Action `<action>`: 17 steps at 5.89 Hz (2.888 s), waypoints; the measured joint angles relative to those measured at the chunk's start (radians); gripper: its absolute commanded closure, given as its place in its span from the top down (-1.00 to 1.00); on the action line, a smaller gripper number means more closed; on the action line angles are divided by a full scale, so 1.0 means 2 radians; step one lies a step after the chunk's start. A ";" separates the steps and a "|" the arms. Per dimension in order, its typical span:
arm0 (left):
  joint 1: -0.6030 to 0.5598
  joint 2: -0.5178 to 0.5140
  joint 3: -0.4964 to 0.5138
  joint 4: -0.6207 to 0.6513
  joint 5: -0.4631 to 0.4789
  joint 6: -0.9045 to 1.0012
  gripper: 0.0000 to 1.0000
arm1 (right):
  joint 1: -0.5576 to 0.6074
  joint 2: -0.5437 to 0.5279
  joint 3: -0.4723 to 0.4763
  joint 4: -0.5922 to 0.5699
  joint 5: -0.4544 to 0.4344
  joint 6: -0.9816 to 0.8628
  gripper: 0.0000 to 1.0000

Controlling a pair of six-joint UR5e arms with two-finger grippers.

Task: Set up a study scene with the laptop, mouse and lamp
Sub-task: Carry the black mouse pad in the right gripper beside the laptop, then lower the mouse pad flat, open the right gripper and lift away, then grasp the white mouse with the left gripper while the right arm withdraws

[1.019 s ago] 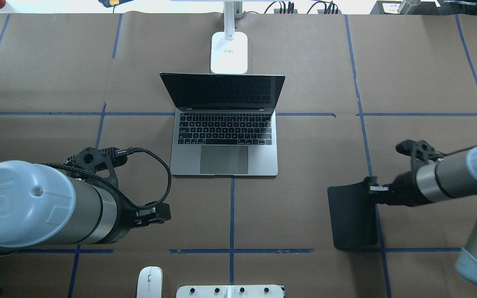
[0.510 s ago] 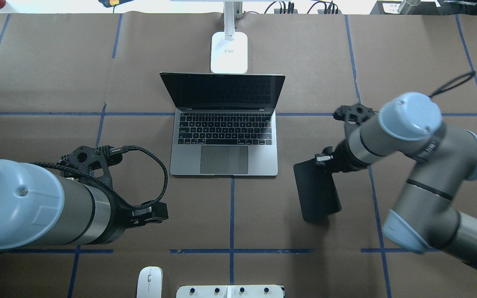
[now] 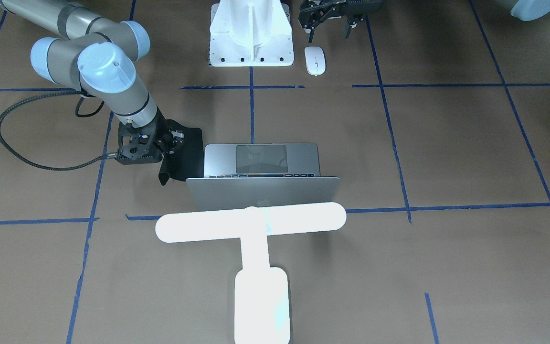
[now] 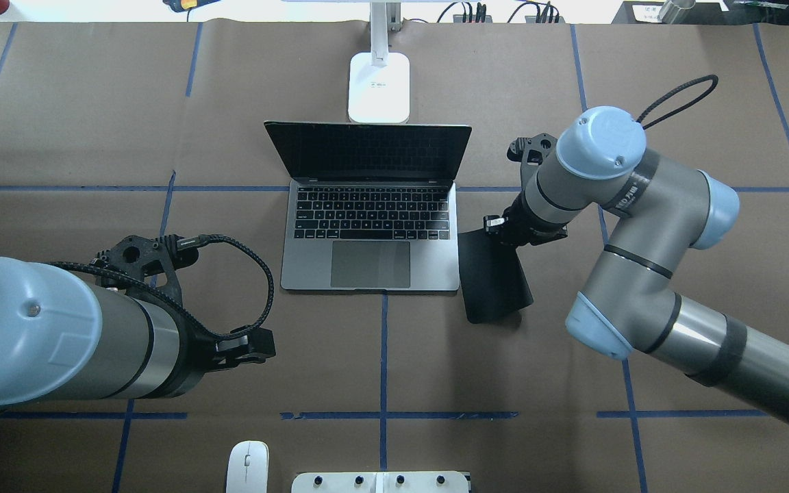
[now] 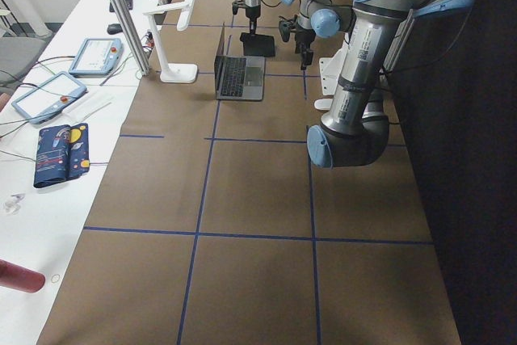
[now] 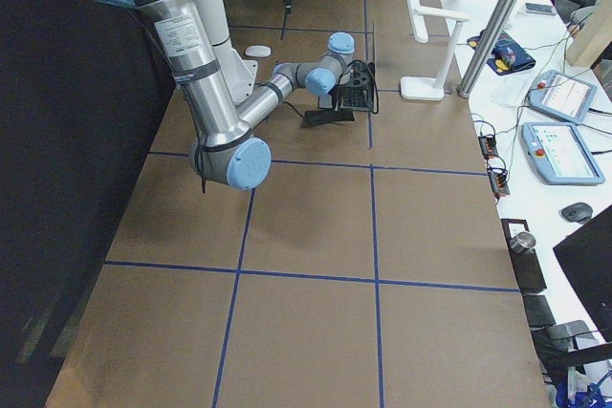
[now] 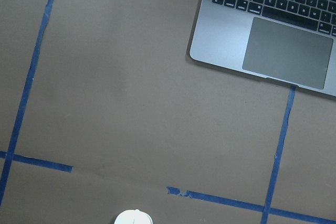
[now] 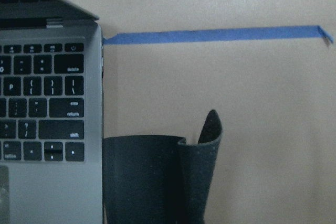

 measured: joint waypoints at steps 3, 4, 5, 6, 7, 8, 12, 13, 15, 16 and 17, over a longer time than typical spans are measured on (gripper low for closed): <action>0.000 0.000 0.001 0.000 0.000 0.000 1.00 | 0.031 0.016 -0.024 -0.003 0.020 -0.002 -0.82; 0.000 0.000 0.001 0.000 0.000 0.000 1.00 | 0.036 0.016 -0.025 -0.004 0.027 -0.001 0.98; 0.000 0.000 0.001 0.000 0.000 0.000 1.00 | 0.038 0.016 -0.027 -0.004 0.030 0.000 1.00; 0.001 0.004 0.002 0.000 0.000 0.001 1.00 | 0.038 0.017 -0.029 -0.003 0.031 0.000 1.00; 0.003 0.017 0.002 -0.003 0.001 0.003 1.00 | 0.042 0.017 -0.029 -0.004 0.032 -0.002 1.00; 0.007 0.033 0.004 -0.014 0.001 0.004 1.00 | 0.054 0.014 -0.025 -0.005 0.040 -0.005 1.00; 0.079 0.102 0.046 -0.112 0.011 0.002 1.00 | 0.122 0.001 0.058 -0.158 0.078 -0.096 1.00; 0.096 0.104 0.066 -0.130 0.024 0.000 1.00 | 0.137 -0.002 0.082 -0.201 0.077 -0.134 1.00; 0.122 0.105 0.129 -0.218 0.053 -0.025 1.00 | 0.156 -0.010 0.095 -0.221 0.078 -0.173 1.00; 0.131 0.110 0.144 -0.243 0.064 -0.034 1.00 | 0.161 -0.012 0.097 -0.222 0.079 -0.180 1.00; 0.139 0.118 0.147 -0.251 0.068 -0.037 1.00 | 0.162 -0.014 0.099 -0.223 0.080 -0.182 1.00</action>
